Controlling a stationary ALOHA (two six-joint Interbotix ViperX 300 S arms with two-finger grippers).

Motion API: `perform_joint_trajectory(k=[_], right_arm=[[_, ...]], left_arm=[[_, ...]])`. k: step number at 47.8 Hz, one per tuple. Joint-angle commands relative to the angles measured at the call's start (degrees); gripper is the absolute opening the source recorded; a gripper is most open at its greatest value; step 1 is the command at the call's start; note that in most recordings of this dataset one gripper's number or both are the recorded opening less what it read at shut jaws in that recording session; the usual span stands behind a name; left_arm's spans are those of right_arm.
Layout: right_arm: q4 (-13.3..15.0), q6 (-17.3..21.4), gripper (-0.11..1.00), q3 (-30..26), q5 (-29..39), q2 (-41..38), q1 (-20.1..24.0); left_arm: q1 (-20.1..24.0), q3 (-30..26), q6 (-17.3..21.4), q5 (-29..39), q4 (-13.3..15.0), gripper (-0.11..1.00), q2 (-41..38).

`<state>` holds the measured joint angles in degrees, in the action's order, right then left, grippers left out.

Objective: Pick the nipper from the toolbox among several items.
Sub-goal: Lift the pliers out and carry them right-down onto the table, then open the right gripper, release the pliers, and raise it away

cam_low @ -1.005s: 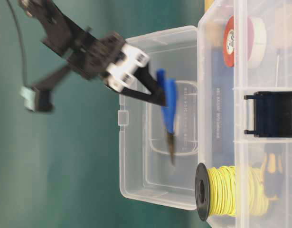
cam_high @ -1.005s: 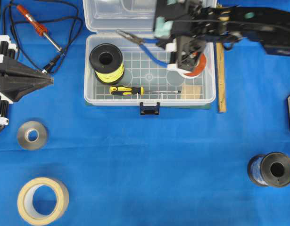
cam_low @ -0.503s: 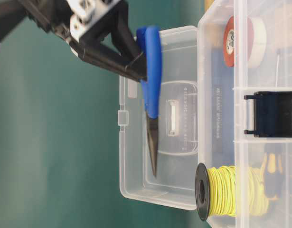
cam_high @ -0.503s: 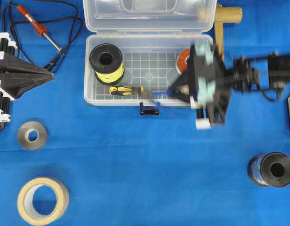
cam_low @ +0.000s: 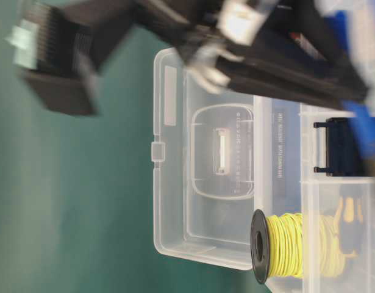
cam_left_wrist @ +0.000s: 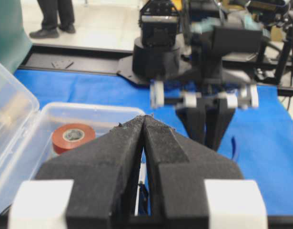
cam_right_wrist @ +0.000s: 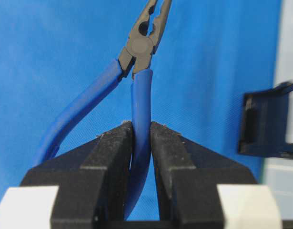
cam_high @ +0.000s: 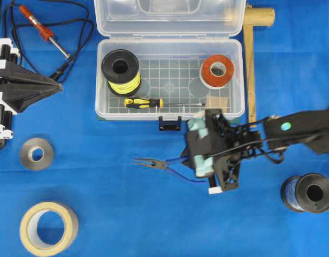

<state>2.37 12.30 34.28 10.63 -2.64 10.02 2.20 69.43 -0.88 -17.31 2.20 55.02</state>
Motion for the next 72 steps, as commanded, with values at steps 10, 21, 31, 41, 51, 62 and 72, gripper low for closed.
perform_joint_trajectory(k=[10,21,31,41,51,62,72], right_arm=[[-0.3,4.0,0.13,-3.3,-1.1,-6.9,1.1],[-0.2,5.2,0.16,-3.6,-0.2,-8.1,1.1],[0.9,4.7,0.77,-4.1,6.2,-1.8,0.7],[4.4,4.7,0.74,-0.9,9.5,12.6,0.6],[7.4,5.2,0.75,7.6,9.0,27.0,-0.6],[7.6,5.2,0.75,19.4,5.1,43.2,-3.0],[7.6,5.3,0.75,28.0,2.9,55.1,-5.2]], left_arm=[[0.1,-0.4,0.1,0.1,0.1,0.00,-0.4],[0.1,-0.3,0.1,0.7,0.1,0.00,-0.2],[0.1,-0.3,0.1,1.4,0.1,0.00,0.0],[0.1,-0.3,0.1,1.8,0.1,0.00,0.1],[0.1,-0.3,0.1,1.8,0.1,0.00,0.1],[0.1,-0.1,0.1,1.5,0.1,0.00,0.0],[-0.2,-0.1,0.1,1.4,0.1,0.00,0.1]])
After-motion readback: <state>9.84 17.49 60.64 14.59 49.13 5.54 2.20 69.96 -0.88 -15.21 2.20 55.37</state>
